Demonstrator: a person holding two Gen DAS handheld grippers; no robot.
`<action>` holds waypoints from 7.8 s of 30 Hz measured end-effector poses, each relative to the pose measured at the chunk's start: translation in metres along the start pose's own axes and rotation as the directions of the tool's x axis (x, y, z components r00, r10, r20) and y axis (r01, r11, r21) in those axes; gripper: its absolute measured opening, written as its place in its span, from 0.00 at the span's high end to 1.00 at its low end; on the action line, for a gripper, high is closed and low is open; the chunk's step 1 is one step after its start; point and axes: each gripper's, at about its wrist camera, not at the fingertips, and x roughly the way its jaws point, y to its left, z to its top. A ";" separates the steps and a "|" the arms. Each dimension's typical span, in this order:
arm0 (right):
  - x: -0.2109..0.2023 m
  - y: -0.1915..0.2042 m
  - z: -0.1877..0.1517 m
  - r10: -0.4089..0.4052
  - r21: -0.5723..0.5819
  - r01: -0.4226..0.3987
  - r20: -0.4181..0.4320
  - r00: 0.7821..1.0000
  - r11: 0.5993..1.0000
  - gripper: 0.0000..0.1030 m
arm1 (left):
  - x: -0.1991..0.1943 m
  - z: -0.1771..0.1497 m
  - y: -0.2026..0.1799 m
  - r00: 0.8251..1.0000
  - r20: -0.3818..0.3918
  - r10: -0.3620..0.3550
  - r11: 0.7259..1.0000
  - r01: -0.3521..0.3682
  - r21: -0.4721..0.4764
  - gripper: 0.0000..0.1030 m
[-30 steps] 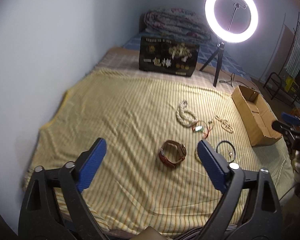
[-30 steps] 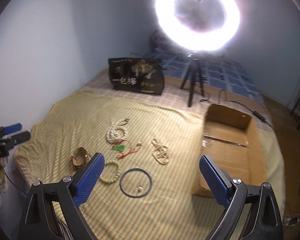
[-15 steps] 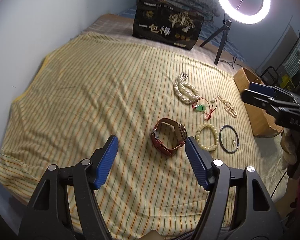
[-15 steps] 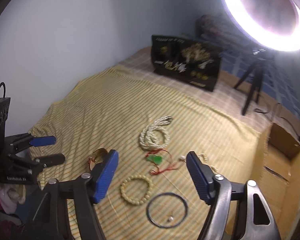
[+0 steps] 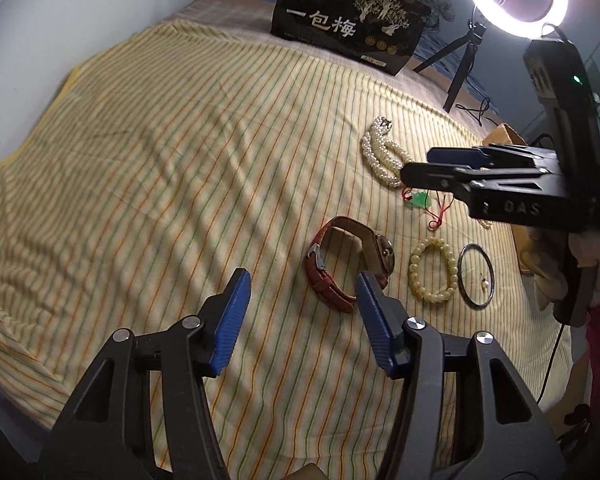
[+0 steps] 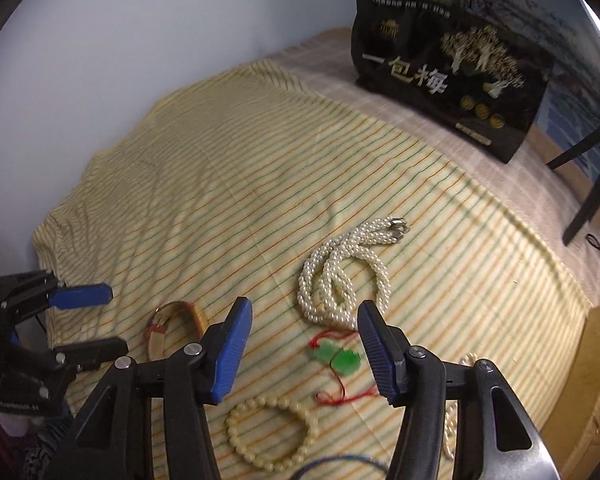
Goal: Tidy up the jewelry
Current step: 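Move left tool to the brown leather watch while right tool moves to the white pearl necklace, then close left tool on the watch strap while right tool closes on the pearl necklace, then carry the watch in left tool while right tool carries the necklace over the cardboard box, then open left tool to drop the watch while right tool drops the necklace into the box, then lift both tools away from the box back over the remaining jewelry, then move left tool to the cream beaded bracelet while right tool grasps the black bangle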
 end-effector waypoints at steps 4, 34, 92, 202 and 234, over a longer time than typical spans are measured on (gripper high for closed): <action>0.012 0.000 0.004 -0.001 -0.015 0.000 -0.026 1.000 1.000 0.45 | 0.007 0.001 0.000 1.000 -0.011 -0.008 1.000 0.008 -0.006 0.49; 0.070 0.005 0.036 -0.076 -0.077 0.068 -0.108 0.991 0.995 0.86 | 0.042 0.013 0.002 0.999 -0.045 -0.025 0.999 0.024 -0.027 0.81; -0.182 -0.056 -0.053 -0.158 0.284 0.063 0.325 0.932 0.957 0.95 | -0.041 0.020 -0.120 0.985 0.069 -0.155 0.969 0.139 0.203 0.92; -0.211 -0.041 -0.154 -0.269 0.414 0.145 0.260 0.927 0.899 0.22 | -0.064 0.036 -0.094 0.986 0.130 -0.104 0.974 0.074 0.214 0.37; -0.062 -0.048 -0.142 -0.036 0.482 0.036 -0.009 0.999 0.875 0.74 | 0.051 0.014 -0.082 0.984 -0.152 -0.098 0.983 0.119 0.138 0.64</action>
